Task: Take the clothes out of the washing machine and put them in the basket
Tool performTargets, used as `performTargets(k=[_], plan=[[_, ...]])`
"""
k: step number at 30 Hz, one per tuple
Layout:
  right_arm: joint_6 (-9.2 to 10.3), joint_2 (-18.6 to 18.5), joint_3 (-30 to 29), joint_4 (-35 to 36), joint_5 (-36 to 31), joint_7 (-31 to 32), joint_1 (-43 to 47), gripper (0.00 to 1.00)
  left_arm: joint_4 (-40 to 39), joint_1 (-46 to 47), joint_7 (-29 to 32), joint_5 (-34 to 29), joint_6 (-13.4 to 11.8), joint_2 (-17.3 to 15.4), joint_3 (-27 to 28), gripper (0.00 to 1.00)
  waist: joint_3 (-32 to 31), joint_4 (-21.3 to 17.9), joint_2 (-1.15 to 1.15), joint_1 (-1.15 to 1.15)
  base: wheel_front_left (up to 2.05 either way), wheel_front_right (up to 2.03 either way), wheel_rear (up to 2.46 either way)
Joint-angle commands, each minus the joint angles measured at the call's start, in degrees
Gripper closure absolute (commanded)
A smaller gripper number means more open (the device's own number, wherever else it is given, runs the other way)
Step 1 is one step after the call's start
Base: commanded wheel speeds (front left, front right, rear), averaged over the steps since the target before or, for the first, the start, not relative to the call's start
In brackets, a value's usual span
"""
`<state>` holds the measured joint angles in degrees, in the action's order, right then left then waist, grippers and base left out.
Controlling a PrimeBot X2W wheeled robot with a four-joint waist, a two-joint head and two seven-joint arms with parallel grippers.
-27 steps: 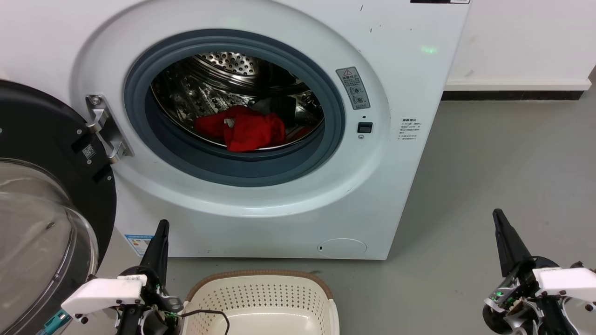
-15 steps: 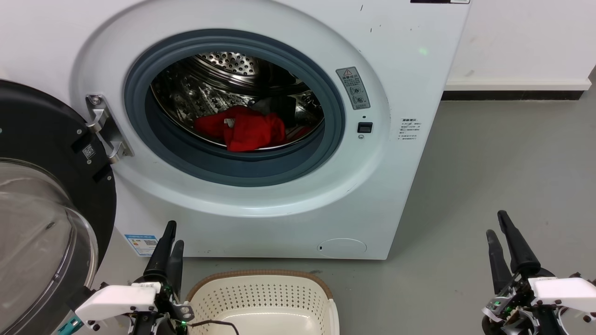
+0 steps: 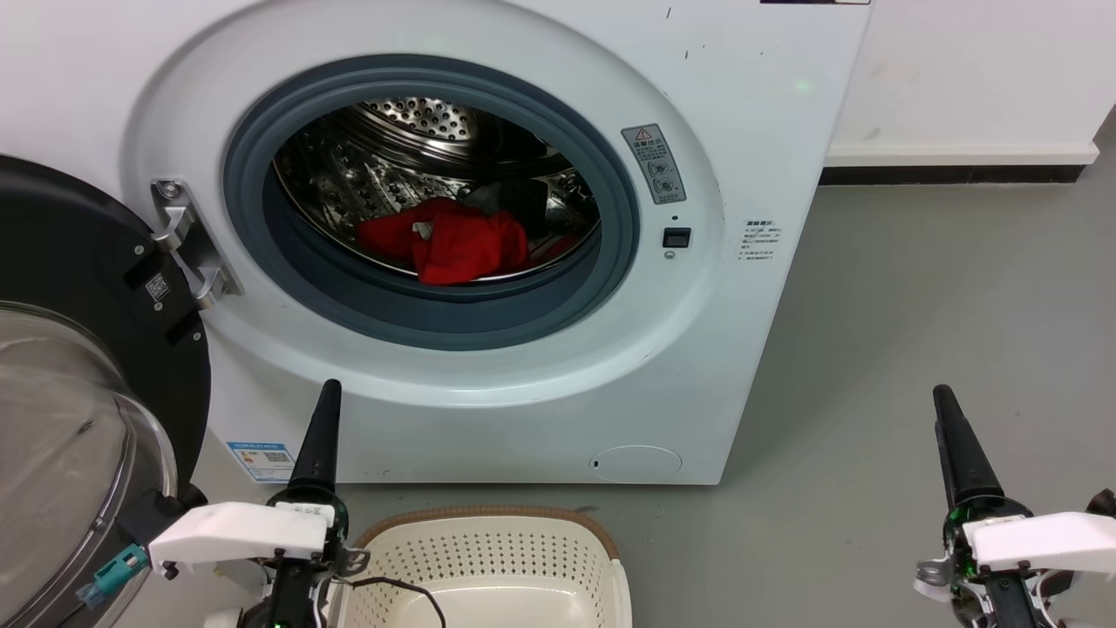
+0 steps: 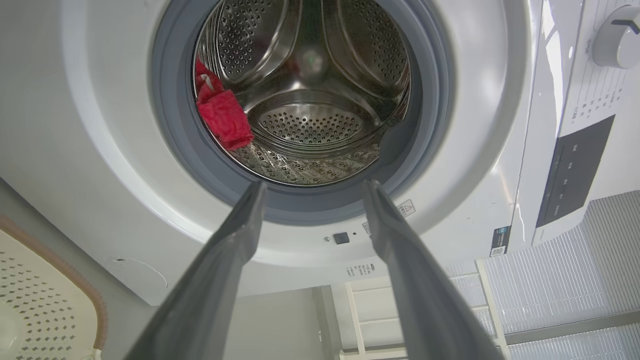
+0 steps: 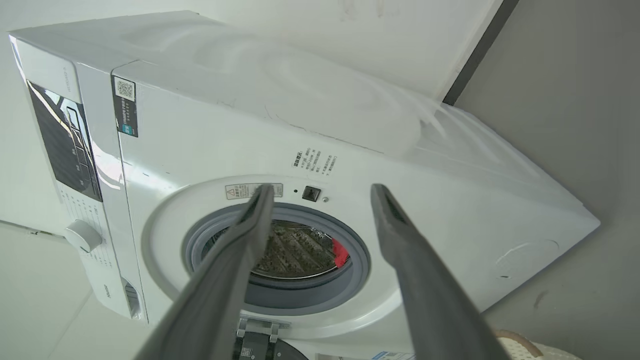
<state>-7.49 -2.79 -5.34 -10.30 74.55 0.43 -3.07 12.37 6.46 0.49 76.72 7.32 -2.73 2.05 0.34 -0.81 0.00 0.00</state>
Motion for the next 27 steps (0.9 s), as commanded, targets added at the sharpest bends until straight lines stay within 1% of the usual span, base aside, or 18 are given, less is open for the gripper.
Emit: performTargets(k=[1,9,17,18,27], plan=[[0.00,-0.18,0.08,1.66,-3.62,-0.64,-0.44,0.00,-1.29,2.10,-0.66,-2.68,0.10,-0.16,-0.34,0.00,-0.02,-0.08,0.00,0.00,0.00,0.00,0.00],[0.00,-0.18,0.80,3.45,-17.02,-2.45,0.18,0.00,-1.26,2.70,-2.48,-12.31,0.11,-0.16,-1.27,0.00,-0.18,-0.51,0.00,0.00,0.00,0.00,0.00],[0.00,-0.18,1.47,3.86,-26.38,-4.09,0.66,0.00,-0.21,3.07,-4.10,-21.32,-0.71,-0.17,-3.07,0.00,-0.31,-0.72,0.00,0.00,0.00,0.00,0.00],[0.00,-0.18,1.52,3.69,-29.30,-4.67,0.85,0.00,0.43,3.25,-4.70,-24.42,-1.06,-0.17,-3.83,0.00,-0.32,-0.75,0.00,0.00,0.00,0.00,0.00],[0.00,-0.18,1.94,2.93,-37.18,-6.34,1.25,0.00,1.91,3.71,-6.38,-32.90,-2.12,-0.18,-5.54,0.00,-0.19,-0.78,0.00,0.00,0.00,0.00,0.00]])
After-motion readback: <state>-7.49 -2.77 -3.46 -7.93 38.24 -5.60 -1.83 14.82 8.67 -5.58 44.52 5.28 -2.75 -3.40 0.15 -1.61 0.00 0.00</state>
